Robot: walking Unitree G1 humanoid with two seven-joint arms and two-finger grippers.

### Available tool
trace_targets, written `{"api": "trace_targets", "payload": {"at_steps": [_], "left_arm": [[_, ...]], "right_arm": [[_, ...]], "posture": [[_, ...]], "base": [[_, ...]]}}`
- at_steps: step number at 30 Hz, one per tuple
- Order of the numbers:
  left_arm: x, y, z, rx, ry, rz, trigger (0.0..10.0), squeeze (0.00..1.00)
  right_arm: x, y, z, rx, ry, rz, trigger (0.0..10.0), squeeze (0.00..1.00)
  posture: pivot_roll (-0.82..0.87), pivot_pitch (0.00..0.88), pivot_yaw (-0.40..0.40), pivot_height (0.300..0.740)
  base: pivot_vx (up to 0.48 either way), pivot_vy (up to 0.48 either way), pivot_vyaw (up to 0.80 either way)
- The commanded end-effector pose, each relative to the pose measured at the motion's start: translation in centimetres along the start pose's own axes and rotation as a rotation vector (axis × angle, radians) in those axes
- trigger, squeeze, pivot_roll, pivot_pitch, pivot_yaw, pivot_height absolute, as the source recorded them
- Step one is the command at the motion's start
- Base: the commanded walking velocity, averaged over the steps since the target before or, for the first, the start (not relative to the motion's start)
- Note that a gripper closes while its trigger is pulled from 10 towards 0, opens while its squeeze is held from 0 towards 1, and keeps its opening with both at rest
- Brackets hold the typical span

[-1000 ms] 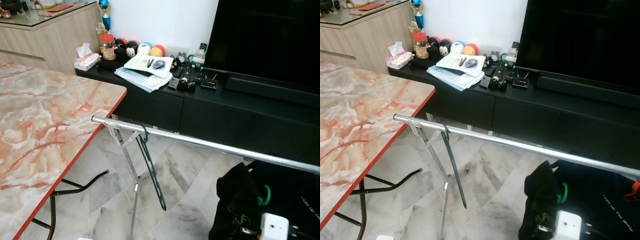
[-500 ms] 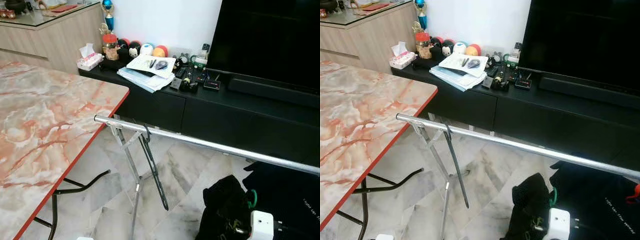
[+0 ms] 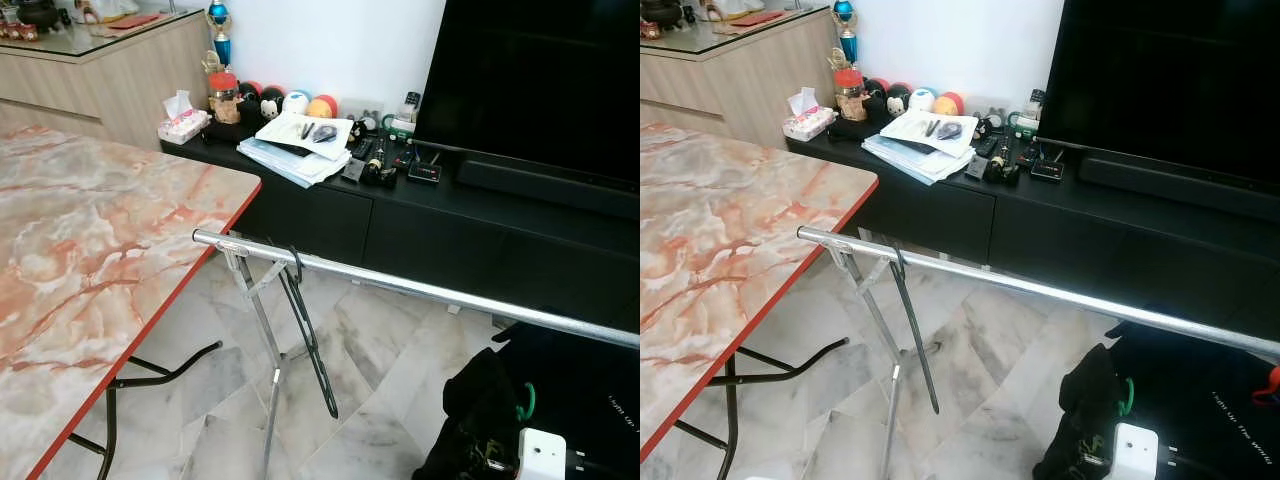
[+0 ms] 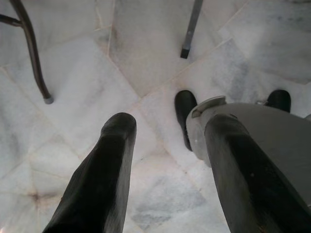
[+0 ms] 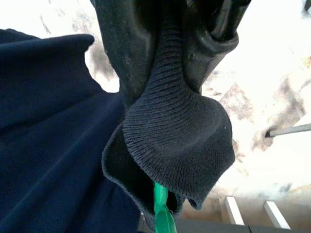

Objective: Hang hanger

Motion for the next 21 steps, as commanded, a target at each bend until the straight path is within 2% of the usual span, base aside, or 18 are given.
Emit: {"api": "trace_targets", "payload": {"at_steps": [1, 21], "left_arm": [[-0.03, -1.02, 0.26, -0.026, -0.005, 0.006, 10.0, 0.0], [0.11, -1.25, 0.25, -0.041, -0.008, 0.016, 10.0, 0.0]], "right_arm": [[-0.06, 0.45, -0.04, 0.028, 0.005, -0.01, 10.0, 0.0], [-0.28, 0.35, -0.18, 0.024, 0.007, -0.029, 10.0, 0.0]], "posture": [[-0.02, 0.055, -0.003, 0.74], [-0.01, 0.099, -0.004, 0.74]], "base": [[0.0, 0.0, 0.0], [0.0, 0.0, 0.0]]}}
Point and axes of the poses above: a point about 5 cm out from each wrist's last joint towards the gripper, its own z axis pointing back from the gripper into the wrist, its own y axis along the axis of the wrist's last joint, x = y × z, the point moved 5 cm from there along -z, pointing out of the wrist towards the gripper, and after that the axes turned 11 degrees about -z, right-handed, at the moved point
